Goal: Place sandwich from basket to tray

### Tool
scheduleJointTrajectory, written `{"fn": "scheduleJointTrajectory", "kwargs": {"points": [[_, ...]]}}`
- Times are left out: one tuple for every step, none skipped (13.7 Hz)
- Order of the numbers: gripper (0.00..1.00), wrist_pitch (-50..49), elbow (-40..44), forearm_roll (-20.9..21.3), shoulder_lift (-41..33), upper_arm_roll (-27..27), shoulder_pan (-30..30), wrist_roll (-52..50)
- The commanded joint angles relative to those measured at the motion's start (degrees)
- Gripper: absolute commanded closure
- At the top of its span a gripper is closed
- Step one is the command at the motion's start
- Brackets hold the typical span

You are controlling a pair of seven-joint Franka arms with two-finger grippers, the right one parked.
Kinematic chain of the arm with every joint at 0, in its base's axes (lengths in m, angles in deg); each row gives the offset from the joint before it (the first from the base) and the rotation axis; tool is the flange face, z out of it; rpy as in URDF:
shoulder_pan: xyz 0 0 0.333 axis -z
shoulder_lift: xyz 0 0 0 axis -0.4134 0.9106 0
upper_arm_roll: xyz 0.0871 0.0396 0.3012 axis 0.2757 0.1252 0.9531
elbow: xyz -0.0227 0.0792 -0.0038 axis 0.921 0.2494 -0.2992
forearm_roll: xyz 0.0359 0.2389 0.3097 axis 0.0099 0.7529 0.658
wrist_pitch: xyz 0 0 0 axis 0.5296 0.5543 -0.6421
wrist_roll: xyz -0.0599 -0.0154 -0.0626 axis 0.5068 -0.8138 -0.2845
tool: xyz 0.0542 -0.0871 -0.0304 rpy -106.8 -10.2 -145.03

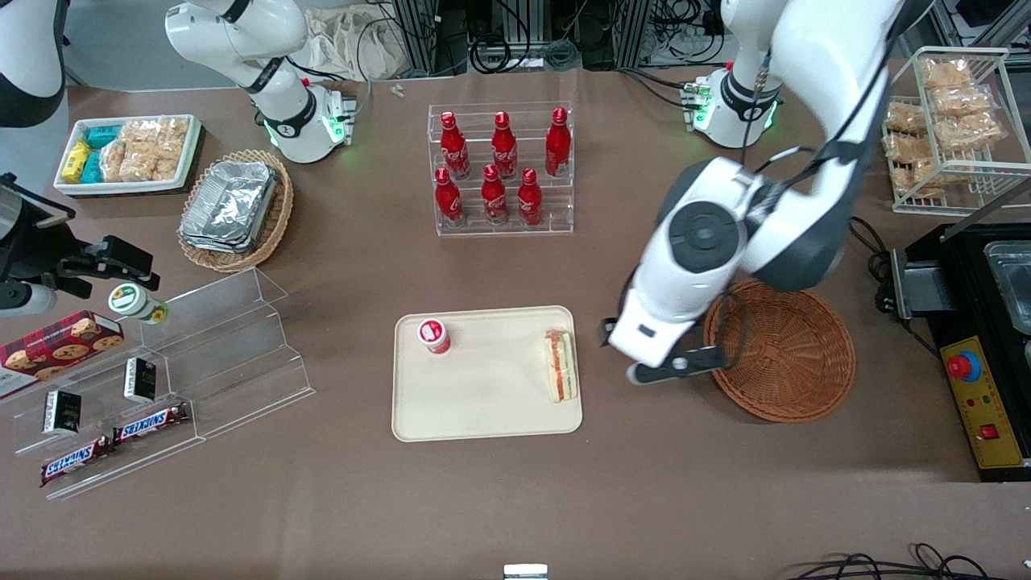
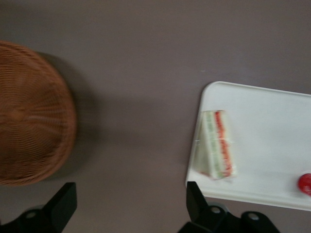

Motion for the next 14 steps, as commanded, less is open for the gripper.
{"fn": "scheduleJointTrajectory", "kwargs": {"points": [[0.0, -4.0, -3.5, -3.7, -7.6, -0.4, -7.1, 7.2], [0.0, -4.0, -4.7, -4.2, -9.7, -0.4, -9.8, 11.2], [0.0, -4.1, -6.2, -5.8, -12.0, -0.4, -12.6, 15.7], [0.0, -4.1, -7.7, -7.5, -14.0, -0.4, -15.3, 19.4], [0.0, -4.3, -8.7, -8.5, -15.5, -0.3, -17.5, 22.4], [0.0, -4.8, -9.6, -8.7, -16.5, -0.3, -19.2, 25.2], [0.0, -5.0, -10.0, -8.7, -16.6, -0.1, -20.3, 26.9], [0.0, -5.7, -10.4, -8.6, -16.8, 1.5, -20.3, 29.2], [0.0, -6.3, -10.4, -8.7, -17.1, 5.4, -18.9, 32.2], [0.0, -7.0, -10.5, -9.2, -18.0, 9.6, -15.7, 35.0], [0.0, -7.3, -10.5, -10.7, -18.2, 13.2, -14.1, 37.2], [0.0, -8.4, -10.6, -11.4, -18.7, 14.3, -13.8, 39.4], [0.0, -9.5, -10.5, -11.5, -18.9, 14.9, -13.8, 42.0], [0.0, -10.6, -10.0, -11.5, -18.8, 16.3, -13.7, 43.4]]}}
